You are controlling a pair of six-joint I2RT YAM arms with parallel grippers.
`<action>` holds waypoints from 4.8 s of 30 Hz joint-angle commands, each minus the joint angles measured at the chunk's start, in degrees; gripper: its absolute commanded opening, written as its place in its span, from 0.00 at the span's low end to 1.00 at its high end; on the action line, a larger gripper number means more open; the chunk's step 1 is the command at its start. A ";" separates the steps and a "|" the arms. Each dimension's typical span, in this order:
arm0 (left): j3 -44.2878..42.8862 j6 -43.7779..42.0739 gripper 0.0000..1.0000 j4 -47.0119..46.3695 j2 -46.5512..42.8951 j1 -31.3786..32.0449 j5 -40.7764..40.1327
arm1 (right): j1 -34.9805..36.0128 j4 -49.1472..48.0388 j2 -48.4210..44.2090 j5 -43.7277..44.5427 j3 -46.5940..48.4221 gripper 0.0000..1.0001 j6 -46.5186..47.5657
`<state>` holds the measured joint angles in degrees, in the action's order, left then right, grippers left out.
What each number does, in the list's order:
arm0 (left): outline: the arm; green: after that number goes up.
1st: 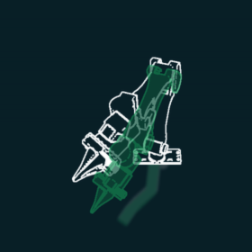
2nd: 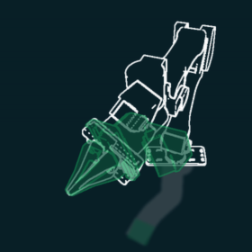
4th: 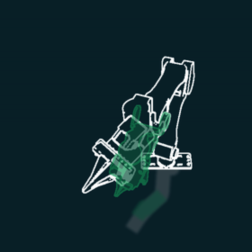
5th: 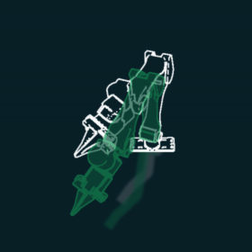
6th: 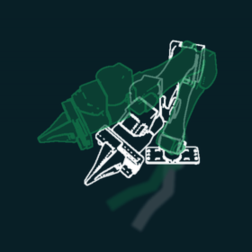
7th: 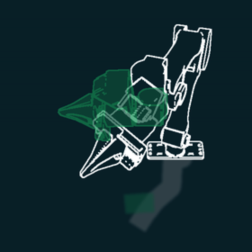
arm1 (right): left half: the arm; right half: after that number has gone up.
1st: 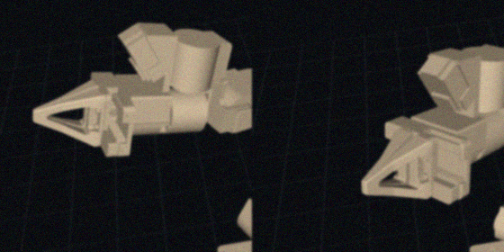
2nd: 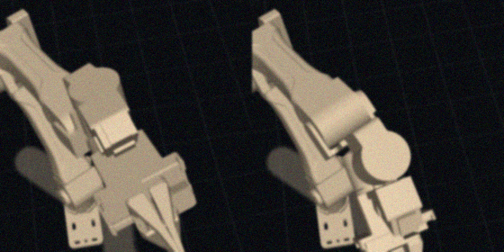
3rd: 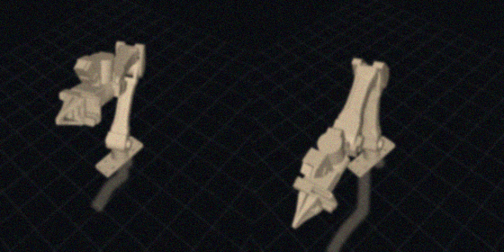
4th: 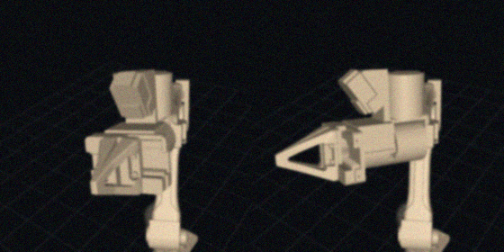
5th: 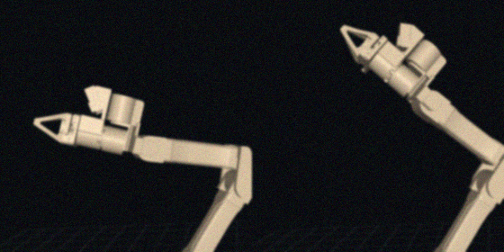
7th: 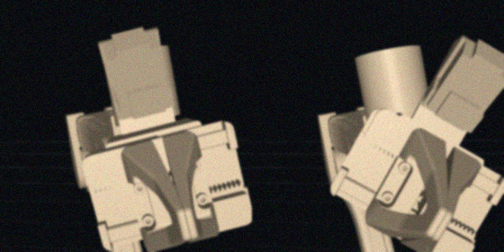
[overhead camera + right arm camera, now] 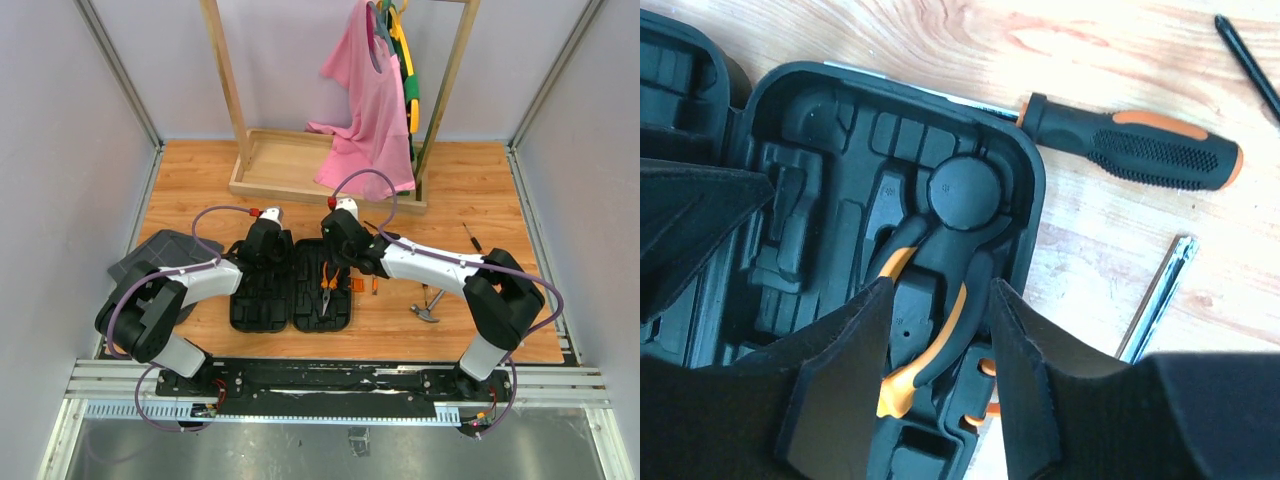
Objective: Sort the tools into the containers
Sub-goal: Place the pliers in the storage box.
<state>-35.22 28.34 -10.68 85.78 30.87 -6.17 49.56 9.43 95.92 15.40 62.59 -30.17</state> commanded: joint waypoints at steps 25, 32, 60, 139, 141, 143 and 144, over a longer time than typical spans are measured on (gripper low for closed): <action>0.94 -0.74 0.42 1.74 1.73 -0.38 -2.75 | 1.14 7.50 4.38 -3.23 2.36 0.23 3.31; 0.90 -0.74 0.42 1.71 1.82 -0.37 -2.62 | 1.13 6.97 3.43 -4.47 1.48 0.20 5.04; 0.85 -0.65 0.41 1.89 1.71 -0.38 -2.50 | 1.23 8.52 0.59 0.90 -1.49 0.01 -14.93; 0.45 -0.74 0.41 2.02 2.17 -0.39 -2.50 | 6.03 15.62 9.54 5.31 9.92 0.23 -6.53; 0.50 -0.74 0.41 2.03 2.18 -0.38 -2.52 | 5.80 15.62 9.07 5.23 9.19 0.22 -7.38; 0.48 -0.74 0.41 2.06 2.15 -0.41 -2.44 | 5.60 15.64 8.71 5.16 8.58 0.20 -8.23; 0.51 -0.74 0.41 2.06 2.05 -0.40 -2.52 | 5.53 15.66 8.60 4.94 8.28 0.19 -8.53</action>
<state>-35.24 28.45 -11.77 86.28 30.87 -6.72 55.61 20.43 106.65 16.21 72.47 -36.95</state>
